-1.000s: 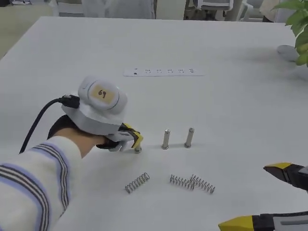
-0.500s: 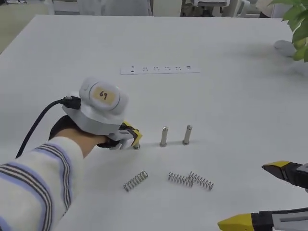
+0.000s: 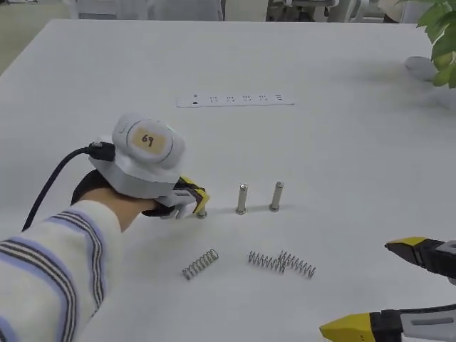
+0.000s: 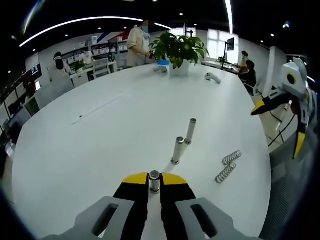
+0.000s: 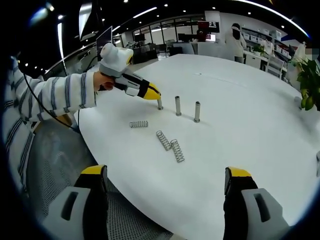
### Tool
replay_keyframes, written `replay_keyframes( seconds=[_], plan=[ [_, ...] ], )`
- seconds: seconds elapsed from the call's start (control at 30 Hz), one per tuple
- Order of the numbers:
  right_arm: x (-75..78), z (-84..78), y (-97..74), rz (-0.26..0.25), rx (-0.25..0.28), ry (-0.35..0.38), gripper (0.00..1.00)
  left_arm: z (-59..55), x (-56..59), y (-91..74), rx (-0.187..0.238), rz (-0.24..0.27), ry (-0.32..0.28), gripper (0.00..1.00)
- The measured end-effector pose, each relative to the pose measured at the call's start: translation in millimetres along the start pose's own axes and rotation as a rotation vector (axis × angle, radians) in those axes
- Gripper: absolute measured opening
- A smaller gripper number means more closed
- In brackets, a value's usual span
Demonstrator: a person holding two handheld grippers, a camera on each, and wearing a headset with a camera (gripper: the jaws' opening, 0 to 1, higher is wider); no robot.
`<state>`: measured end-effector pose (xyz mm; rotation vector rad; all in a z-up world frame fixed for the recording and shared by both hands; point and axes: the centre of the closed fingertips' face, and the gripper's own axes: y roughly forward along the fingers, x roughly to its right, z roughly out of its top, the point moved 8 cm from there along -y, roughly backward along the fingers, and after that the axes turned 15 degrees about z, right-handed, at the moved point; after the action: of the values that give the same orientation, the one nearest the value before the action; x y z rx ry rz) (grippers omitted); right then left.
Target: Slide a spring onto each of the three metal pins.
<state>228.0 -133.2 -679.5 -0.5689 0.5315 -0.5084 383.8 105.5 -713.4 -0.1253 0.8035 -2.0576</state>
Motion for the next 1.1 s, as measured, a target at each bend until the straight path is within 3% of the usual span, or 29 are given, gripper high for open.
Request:
replay_keyframes(
  seconds=[0.1,0.23,0.37,0.77,1.1],
  plan=[
    [-0.1,-0.7,-0.5,-0.004,-0.002,0.004,0.96,-0.3,1.1,-0.1,0.018,0.001,0.015,0.02],
    [-0.5,-0.9,-1.2,-0.004,0.000,0.006,0.96,0.9,1.8,0.3,0.034,0.000,0.003,0.13],
    [-0.3,-1.1,-2.0,-0.006,0.000,0.006,0.96,1.0,2.1,-0.6,0.031,-0.002,0.001,0.10],
    [-2.5,-1.6,-0.7,0.001,-0.006,0.001,0.95,4.2,1.0,-7.6,0.061,-0.017,-0.036,0.16],
    [-4.7,-2.5,0.5,0.011,-0.014,-0.001,0.94,-3.2,-2.6,-15.0,0.044,-0.018,-0.072,0.18]
  ],
)
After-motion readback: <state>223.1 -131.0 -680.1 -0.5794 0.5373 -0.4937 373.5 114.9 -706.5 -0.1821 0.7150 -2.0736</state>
